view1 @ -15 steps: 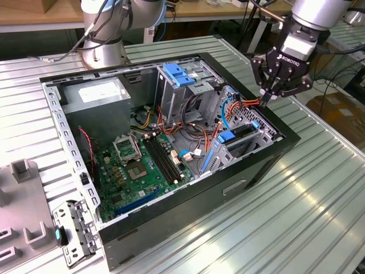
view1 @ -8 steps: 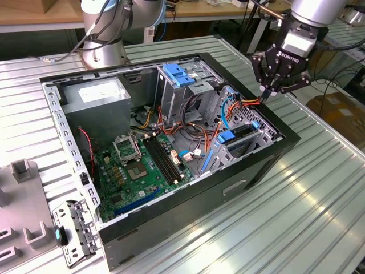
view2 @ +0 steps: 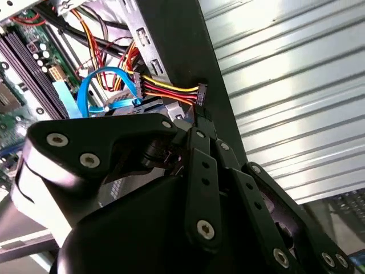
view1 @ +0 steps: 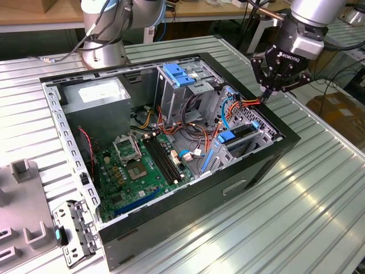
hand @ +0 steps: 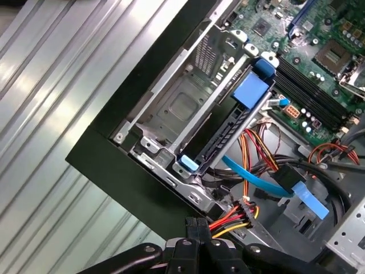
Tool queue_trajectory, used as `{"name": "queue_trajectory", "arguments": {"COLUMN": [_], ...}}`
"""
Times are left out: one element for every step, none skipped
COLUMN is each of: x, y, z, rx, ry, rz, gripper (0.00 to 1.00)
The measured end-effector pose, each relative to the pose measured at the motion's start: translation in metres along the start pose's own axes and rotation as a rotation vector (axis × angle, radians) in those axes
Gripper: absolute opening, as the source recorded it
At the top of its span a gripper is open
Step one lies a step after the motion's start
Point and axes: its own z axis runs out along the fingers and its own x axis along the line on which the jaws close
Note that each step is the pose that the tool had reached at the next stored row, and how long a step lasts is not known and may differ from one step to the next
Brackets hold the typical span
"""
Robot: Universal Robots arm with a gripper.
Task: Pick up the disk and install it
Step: 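Insert the first disk wire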
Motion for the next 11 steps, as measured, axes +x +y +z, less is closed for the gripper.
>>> {"name": "queue_trajectory", "arguments": {"x": [0.0005,0.0013,0.0015,0.0016,0.0017,0.0018,0.0018,0.0016,0.0009,-0.0006,-0.0013], "y": [-0.0007,-0.0019,-0.0024,-0.0025,-0.0026,-0.0026,-0.0027,-0.0028,-0.0033,-0.0044,-0.005], "z": [0.0,0.0,0.0,0.0001,0.0002,0.0003,0.0004,0.0009,0.0016,0.0021,0.0022], "rx": [0.0002,0.0006,0.0008,0.0012,0.0021,0.0026,0.003,0.0042,0.0048,0.0053,0.0056], "ry": [0.0002,0.0003,0.0004,0.0006,0.0012,0.0017,0.0019,0.0022,0.0028,0.0032,0.0033], "rz": [-0.007,-0.021,-0.029,-0.041,-0.077,-0.099,-0.116,-0.154,-0.181,-0.201,-0.209], "gripper": [0.11,0.11,0.11,0.11,0.17,0.17,0.19,0.25,0.25,0.25,0.25]}}
